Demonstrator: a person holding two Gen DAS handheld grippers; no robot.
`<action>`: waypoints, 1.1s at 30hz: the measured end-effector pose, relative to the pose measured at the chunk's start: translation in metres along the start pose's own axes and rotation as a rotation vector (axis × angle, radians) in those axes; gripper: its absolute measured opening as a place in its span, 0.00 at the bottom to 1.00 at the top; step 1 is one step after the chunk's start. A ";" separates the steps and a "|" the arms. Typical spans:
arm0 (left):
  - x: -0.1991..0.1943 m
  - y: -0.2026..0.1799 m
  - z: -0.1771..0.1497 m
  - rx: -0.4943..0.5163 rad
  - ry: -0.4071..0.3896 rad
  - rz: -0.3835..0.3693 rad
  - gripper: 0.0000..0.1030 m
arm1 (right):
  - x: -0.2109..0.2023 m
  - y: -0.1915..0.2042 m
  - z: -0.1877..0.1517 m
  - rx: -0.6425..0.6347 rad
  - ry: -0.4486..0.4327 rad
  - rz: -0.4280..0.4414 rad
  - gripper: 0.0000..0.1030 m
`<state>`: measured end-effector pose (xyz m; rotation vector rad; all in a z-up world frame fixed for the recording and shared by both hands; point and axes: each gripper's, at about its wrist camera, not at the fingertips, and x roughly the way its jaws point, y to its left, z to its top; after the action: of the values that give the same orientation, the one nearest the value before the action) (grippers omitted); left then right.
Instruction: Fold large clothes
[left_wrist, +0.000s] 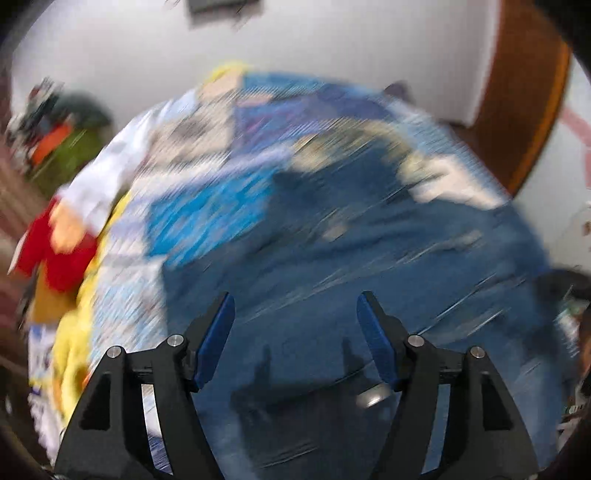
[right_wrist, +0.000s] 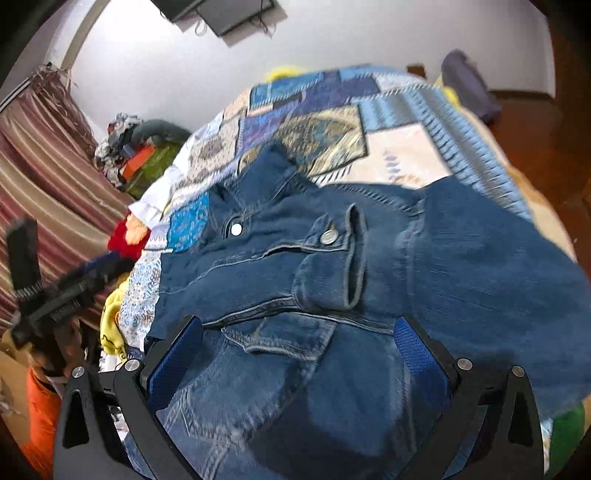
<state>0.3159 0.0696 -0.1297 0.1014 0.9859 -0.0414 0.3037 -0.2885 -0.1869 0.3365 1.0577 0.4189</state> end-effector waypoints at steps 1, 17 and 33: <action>0.006 0.019 -0.012 -0.011 0.026 0.037 0.66 | 0.010 -0.001 0.003 0.011 0.025 -0.005 1.00; 0.084 0.100 -0.140 -0.103 0.279 0.136 0.71 | 0.086 0.004 0.037 0.101 0.119 0.029 0.51; 0.056 0.093 -0.113 -0.184 0.190 0.167 0.74 | -0.006 0.073 0.026 -0.245 -0.144 -0.098 0.32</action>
<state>0.2607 0.1746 -0.2322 0.0186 1.1635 0.2148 0.3120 -0.2290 -0.1368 0.0947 0.8670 0.4252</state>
